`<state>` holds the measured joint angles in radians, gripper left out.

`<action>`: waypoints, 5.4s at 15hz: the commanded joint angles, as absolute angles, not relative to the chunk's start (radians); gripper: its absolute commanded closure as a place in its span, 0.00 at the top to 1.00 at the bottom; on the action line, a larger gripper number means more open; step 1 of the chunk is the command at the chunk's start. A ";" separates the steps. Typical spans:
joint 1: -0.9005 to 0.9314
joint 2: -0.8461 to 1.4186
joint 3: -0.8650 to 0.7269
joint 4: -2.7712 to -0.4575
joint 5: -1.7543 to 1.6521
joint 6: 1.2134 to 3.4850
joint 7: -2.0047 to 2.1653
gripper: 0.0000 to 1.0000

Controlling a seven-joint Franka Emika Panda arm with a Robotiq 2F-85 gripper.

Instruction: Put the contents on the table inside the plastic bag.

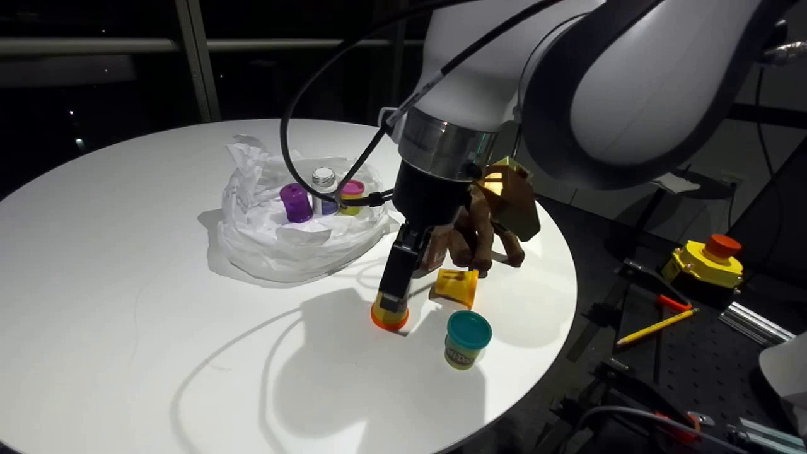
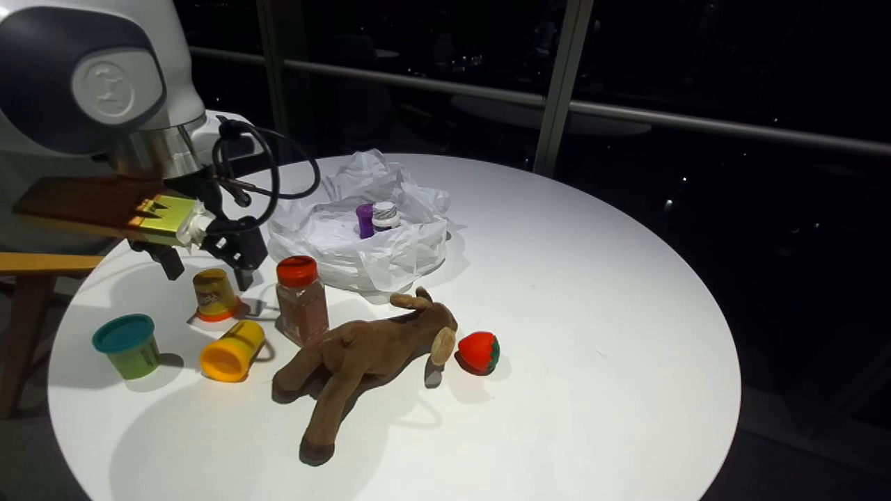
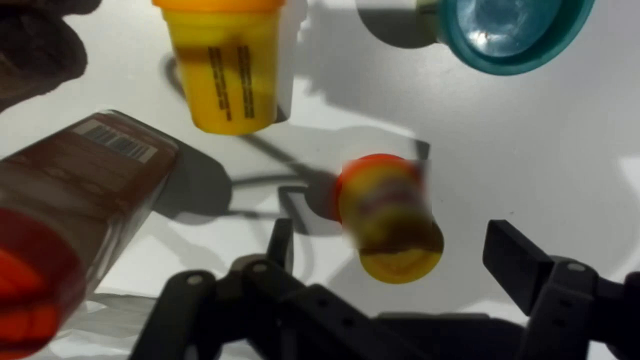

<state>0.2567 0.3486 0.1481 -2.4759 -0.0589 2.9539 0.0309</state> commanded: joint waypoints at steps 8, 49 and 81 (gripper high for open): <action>0.294 0.351 0.081 -2.418 -0.090 2.899 0.078 0.21; 0.256 0.458 -0.023 -2.052 -0.179 2.813 0.145 0.94; 0.099 0.242 0.042 -2.394 0.050 2.616 0.074 0.48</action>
<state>0.0957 0.2484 0.0474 -2.4128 0.0961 2.6168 0.0413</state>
